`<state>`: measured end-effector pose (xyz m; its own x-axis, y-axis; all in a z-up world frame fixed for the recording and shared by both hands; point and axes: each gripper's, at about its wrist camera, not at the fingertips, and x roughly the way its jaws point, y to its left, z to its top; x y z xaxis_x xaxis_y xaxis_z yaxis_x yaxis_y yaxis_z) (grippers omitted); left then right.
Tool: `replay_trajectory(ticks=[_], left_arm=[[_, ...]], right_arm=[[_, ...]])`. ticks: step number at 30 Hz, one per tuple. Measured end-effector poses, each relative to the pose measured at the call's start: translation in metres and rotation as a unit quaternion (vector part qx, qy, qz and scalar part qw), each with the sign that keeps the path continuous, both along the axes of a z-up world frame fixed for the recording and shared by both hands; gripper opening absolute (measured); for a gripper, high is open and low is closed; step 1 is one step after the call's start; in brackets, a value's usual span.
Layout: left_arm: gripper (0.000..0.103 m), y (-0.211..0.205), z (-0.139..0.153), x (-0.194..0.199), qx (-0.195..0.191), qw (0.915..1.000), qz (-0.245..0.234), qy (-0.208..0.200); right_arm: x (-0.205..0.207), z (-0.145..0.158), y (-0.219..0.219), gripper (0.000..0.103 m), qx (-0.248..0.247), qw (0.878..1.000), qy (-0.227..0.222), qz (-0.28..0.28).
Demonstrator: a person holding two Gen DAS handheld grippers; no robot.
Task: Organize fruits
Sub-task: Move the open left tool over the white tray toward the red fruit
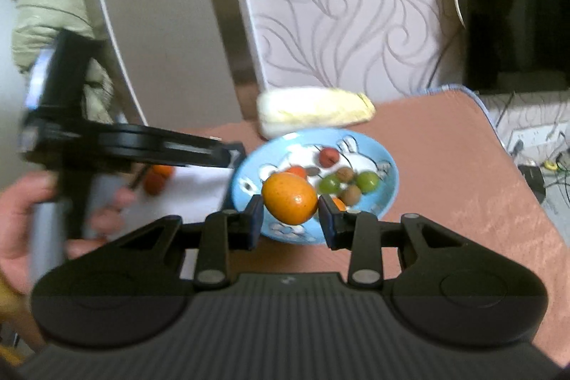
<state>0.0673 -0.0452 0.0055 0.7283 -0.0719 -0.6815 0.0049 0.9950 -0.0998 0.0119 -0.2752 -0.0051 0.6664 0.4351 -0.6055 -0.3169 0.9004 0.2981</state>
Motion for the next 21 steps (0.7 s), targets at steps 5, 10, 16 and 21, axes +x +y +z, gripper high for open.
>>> replay_trajectory(ticks=[5, 10, 16, 21], left_arm=[[0.060, 0.016, 0.000, -0.012, -0.004, 0.9997, 0.024, 0.006], [0.060, 0.029, 0.004, -0.022, -0.001, 0.9989, 0.047, 0.002], [0.060, 0.044, 0.010, -0.030, 0.002, 0.9974, 0.072, -0.002], [0.060, 0.048, 0.012, -0.034, 0.005, 0.9965, 0.084, -0.002]], right_arm=[[0.021, -0.020, 0.013, 0.037, -0.014, 1.000, 0.015, 0.016], [0.040, -0.039, 0.027, 0.037, -0.028, 0.999, 0.028, 0.032], [0.059, -0.054, 0.035, 0.037, -0.047, 0.997, 0.036, 0.040], [0.070, -0.061, 0.037, 0.037, -0.055, 0.997, 0.035, 0.040]])
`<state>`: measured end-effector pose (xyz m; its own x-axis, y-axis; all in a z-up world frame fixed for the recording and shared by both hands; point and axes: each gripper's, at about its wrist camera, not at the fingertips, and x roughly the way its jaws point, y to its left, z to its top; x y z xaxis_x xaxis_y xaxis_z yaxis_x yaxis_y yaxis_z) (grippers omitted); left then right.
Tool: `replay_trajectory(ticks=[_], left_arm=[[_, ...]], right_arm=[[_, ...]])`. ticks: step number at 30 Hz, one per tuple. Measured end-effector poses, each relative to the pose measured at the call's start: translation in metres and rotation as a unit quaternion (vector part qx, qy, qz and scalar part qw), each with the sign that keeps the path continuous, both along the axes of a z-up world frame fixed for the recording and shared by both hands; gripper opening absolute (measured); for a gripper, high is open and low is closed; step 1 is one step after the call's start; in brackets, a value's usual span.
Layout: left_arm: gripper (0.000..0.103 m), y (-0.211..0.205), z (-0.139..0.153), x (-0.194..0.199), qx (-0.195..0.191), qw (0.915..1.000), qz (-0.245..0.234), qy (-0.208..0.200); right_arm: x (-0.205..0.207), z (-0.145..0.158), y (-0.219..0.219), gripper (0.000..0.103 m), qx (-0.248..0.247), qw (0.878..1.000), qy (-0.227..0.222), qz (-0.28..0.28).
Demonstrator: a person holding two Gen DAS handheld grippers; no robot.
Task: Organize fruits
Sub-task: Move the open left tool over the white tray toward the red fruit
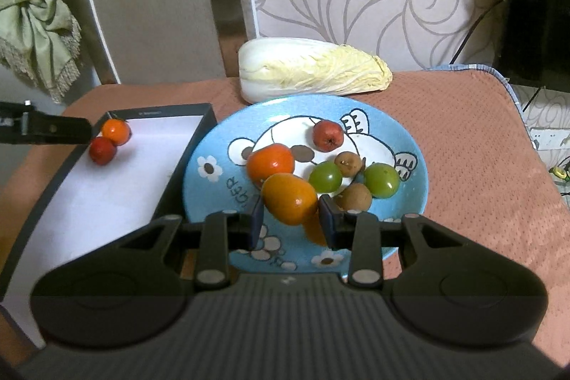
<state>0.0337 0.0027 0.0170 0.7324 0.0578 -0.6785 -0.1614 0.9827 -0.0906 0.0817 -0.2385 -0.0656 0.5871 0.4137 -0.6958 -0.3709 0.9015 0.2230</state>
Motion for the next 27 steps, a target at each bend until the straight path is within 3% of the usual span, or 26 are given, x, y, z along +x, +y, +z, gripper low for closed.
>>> replay_trajectory(ticks=[10, 11, 13, 20, 27], left_arm=[[0.060, 0.003, -0.008, -0.004, -0.003, 0.9998, 0.015, 0.013], [0.060, 0.004, -0.009, -0.004, -0.004, 0.9997, 0.018, 0.014], [0.060, 0.006, -0.012, -0.004, -0.007, 0.9996, 0.022, 0.016], [0.060, 0.015, -0.022, -0.014, -0.009, 0.9989, 0.037, 0.025], [0.060, 0.027, -0.030, -0.032, -0.010, 0.9981, 0.051, 0.033]], right_arm=[[0.009, 0.004, 0.003, 0.037, -0.022, 0.999, -0.035, -0.014], [0.008, 0.006, 0.004, 0.045, -0.022, 0.999, -0.044, -0.014], [0.006, 0.013, 0.007, 0.049, -0.017, 0.998, -0.061, -0.009], [0.015, 0.032, 0.040, 0.048, 0.052, 0.993, -0.064, 0.087], [0.031, 0.026, 0.102, 0.039, 0.070, 0.979, -0.042, 0.185]])
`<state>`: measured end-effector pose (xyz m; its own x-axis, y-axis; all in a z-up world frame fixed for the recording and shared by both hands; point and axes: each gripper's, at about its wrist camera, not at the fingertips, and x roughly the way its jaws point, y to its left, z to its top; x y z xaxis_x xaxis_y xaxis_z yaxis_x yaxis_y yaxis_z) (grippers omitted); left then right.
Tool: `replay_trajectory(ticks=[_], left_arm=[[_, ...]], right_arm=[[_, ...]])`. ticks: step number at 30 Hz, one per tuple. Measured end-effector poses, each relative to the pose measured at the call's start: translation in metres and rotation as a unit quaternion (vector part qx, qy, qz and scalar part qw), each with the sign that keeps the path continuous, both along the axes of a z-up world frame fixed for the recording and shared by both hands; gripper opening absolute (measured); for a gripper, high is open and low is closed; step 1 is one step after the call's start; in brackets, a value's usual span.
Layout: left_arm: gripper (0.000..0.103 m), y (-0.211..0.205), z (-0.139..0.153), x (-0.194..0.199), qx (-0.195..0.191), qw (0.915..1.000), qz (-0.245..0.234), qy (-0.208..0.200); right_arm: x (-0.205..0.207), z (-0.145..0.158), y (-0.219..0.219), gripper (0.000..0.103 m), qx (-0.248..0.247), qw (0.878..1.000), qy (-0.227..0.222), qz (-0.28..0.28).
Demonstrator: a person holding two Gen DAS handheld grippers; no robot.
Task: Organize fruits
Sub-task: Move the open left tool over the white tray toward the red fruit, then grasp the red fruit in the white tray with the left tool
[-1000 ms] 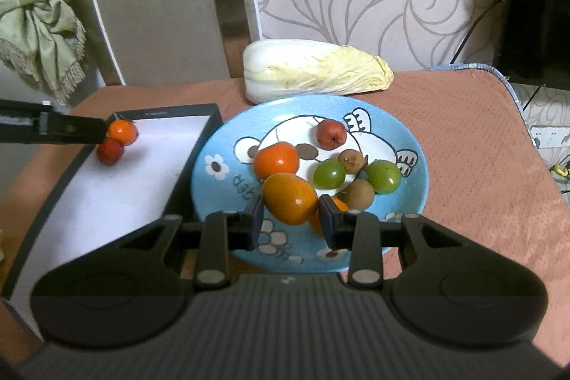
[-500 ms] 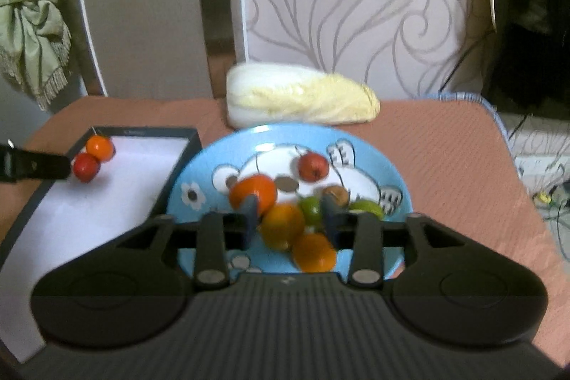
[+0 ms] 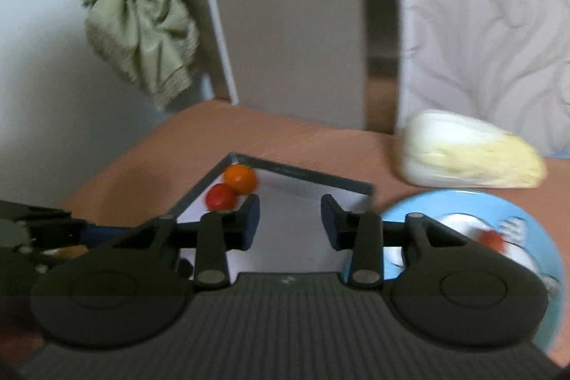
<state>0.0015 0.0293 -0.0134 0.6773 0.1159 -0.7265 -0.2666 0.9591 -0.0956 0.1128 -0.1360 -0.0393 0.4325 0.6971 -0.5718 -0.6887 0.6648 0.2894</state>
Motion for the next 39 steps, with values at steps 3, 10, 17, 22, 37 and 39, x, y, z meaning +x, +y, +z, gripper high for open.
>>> replay_trajectory(ticks=[3, 10, 17, 22, 37, 39], left_arm=[[0.060, 0.001, 0.001, -0.007, 0.002, 1.0000, 0.000, -0.004], [0.060, -0.001, 0.004, -0.020, 0.008, 0.9999, -0.004, -0.015], [0.060, 0.006, 0.004, -0.029, 0.012, 0.9998, 0.008, -0.017], [0.060, 0.008, 0.003, -0.031, 0.013, 0.9997, 0.012, -0.015], [0.061, -0.022, 0.001, 0.025, 0.089, 0.9945, 0.051, -0.020], [0.061, -0.028, -0.005, 0.041, 0.088, 0.9942, 0.060, -0.011]], right_arm=[[0.014, -0.013, 0.027, 0.037, -0.007, 1.000, 0.021, 0.020], [0.038, -0.034, 0.072, 0.037, 0.005, 0.996, 0.080, 0.039], [0.053, -0.050, 0.086, 0.039, 0.045, 0.989, 0.137, 0.019], [0.060, -0.059, 0.090, 0.041, 0.052, 0.986, 0.157, 0.009], [0.035, 0.009, -0.004, 0.038, 0.070, 0.996, 0.052, -0.005], [0.031, 0.019, -0.026, 0.038, 0.078, 0.996, 0.046, -0.018]])
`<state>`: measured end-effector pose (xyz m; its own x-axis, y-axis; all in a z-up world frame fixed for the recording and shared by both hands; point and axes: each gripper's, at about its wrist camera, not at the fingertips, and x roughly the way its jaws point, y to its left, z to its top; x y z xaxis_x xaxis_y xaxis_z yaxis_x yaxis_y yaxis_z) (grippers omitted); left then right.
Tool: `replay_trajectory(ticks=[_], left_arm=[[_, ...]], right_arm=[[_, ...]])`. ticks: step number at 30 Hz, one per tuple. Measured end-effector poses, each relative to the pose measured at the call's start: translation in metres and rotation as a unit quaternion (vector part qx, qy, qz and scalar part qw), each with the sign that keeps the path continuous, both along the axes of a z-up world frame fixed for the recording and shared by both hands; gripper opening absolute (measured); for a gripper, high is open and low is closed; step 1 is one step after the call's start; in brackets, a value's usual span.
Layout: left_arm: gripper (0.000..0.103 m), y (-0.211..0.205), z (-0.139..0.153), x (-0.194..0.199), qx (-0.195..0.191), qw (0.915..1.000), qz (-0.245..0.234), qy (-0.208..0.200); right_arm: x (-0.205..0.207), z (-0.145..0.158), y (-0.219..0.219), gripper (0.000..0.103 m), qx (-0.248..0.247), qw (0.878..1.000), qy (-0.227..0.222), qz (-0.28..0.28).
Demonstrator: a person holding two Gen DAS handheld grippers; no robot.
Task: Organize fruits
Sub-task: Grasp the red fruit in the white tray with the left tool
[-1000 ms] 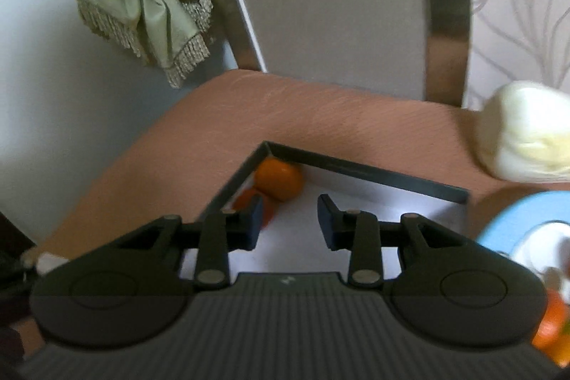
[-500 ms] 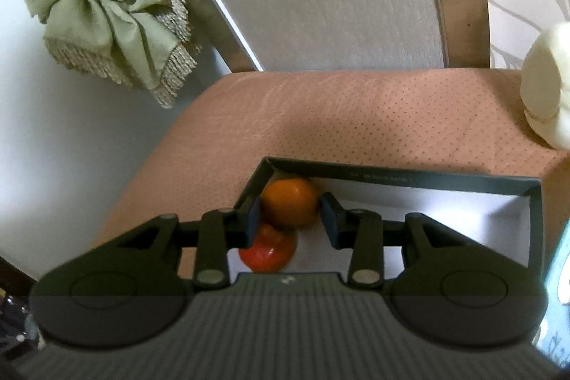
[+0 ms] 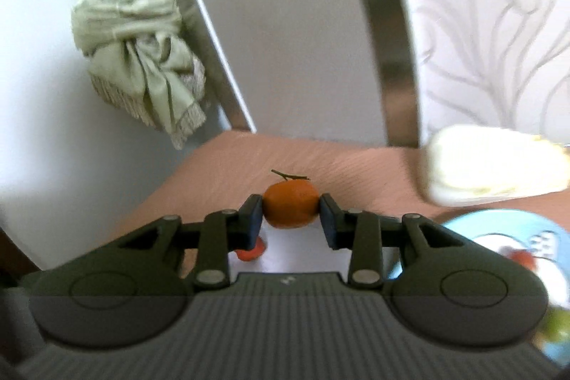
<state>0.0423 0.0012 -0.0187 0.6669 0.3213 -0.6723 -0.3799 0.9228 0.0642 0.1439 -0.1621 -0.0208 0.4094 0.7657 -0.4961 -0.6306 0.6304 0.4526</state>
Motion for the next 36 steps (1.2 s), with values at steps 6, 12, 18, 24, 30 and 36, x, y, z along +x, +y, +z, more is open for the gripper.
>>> replay_trajectory(ticks=[6, 12, 18, 24, 30, 36], left_arm=[[0.060, 0.003, -0.027, 0.044, 0.007, 0.9969, 0.069, 0.037], [0.060, 0.018, -0.045, 0.078, -0.017, 0.9902, 0.126, 0.057], [0.058, 0.022, -0.049, 0.091, -0.031, 0.9851, 0.163, 0.044], [0.036, 0.028, -0.046, 0.089, -0.041, 0.9860, 0.156, 0.041], [0.035, 0.032, -0.044, 0.087, -0.044, 0.9889, 0.134, 0.046], [0.035, 0.028, -0.038, 0.077, -0.037, 0.9931, 0.102, 0.044]], right_arm=[[-0.016, 0.015, -0.049, 0.038, 0.007, 1.000, 0.000, -0.028], [-0.036, 0.023, -0.071, 0.038, -0.001, 1.000, -0.006, -0.023], [-0.047, 0.030, -0.083, 0.038, -0.017, 1.000, -0.013, -0.018], [-0.055, 0.034, -0.098, 0.038, -0.024, 0.999, -0.018, -0.038], [-0.062, 0.032, -0.103, 0.038, -0.022, 0.998, -0.010, -0.061], [-0.075, 0.034, -0.109, 0.038, -0.017, 0.996, -0.014, -0.082]])
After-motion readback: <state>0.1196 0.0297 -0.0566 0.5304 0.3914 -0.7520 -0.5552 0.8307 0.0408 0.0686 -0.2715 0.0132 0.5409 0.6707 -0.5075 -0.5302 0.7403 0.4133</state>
